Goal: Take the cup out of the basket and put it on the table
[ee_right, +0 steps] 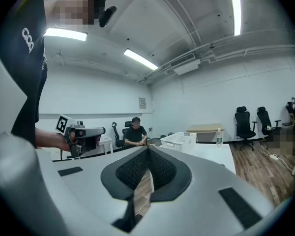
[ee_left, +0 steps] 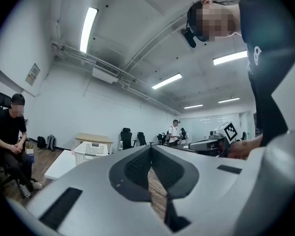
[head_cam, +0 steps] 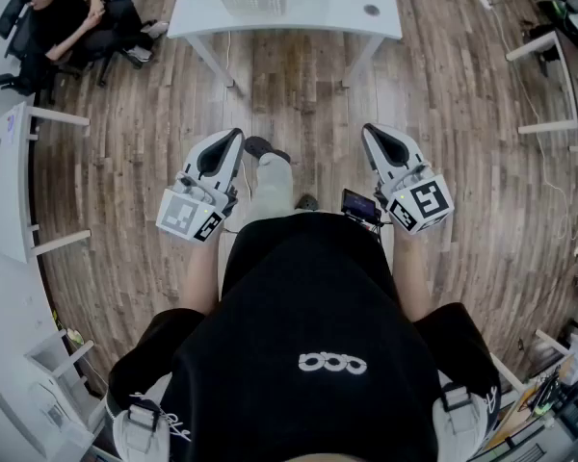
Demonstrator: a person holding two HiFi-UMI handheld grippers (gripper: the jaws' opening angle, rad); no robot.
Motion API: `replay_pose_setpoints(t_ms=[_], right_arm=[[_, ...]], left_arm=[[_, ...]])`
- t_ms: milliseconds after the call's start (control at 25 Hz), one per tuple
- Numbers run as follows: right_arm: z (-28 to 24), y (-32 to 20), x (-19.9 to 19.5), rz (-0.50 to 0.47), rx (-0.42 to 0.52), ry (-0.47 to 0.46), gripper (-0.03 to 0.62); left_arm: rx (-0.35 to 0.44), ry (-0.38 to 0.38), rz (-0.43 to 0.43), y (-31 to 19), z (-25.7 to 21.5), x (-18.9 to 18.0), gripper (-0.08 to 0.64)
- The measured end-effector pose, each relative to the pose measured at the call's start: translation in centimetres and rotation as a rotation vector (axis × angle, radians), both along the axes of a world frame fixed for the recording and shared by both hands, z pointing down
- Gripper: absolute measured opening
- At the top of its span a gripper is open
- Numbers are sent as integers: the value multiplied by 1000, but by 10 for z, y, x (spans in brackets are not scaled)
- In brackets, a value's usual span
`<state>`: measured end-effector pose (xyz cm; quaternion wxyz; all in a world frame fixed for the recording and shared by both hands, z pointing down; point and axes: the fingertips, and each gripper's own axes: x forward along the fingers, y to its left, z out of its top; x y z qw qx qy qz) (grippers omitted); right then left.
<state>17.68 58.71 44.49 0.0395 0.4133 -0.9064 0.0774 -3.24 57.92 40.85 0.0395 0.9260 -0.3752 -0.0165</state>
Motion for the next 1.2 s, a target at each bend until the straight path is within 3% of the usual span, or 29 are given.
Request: replay_pose_setpoints(t_ms=[240, 640, 920, 1200], right_arm=[[1, -14, 16, -24, 6, 12, 25], [13, -37, 15, -43, -14, 6, 25], [31, -91, 8, -80, -56, 40, 26], [23, -179, -10, -110, -64, 45, 26]], left_arm=[[-10, -15, 17, -11, 4, 26, 8], [-54, -18, 35, -34, 13, 41, 8], [-102, -13, 39, -91, 29, 43, 8], [-106, 9, 53, -177, 24, 33, 8]])
